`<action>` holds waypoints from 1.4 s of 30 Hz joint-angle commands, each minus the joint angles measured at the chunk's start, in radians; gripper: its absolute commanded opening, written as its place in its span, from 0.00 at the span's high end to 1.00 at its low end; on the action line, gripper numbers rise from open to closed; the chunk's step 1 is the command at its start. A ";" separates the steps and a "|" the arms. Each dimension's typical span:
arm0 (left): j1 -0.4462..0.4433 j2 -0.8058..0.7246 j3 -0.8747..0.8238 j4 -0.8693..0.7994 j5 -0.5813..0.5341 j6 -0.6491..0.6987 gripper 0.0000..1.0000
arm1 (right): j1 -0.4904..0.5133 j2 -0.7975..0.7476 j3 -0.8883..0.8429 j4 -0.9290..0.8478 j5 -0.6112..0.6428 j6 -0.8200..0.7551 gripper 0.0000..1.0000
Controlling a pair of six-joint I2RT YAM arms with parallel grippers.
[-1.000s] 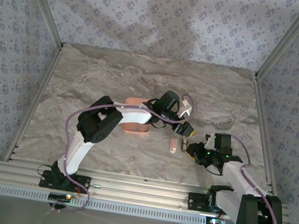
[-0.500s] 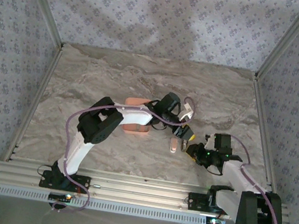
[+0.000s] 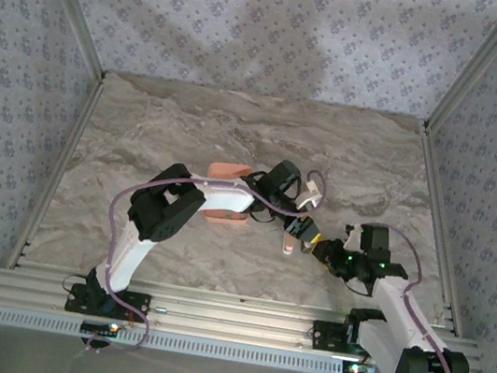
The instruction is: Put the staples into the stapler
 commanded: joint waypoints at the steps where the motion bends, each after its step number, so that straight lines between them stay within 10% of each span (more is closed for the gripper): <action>1: -0.001 -0.082 -0.035 0.017 -0.011 0.004 0.41 | -0.006 -0.009 0.046 -0.027 0.000 -0.007 0.68; 42: 0.051 -0.226 -0.268 0.189 -0.163 -0.063 0.41 | 0.071 0.210 0.084 0.027 0.058 -0.043 0.76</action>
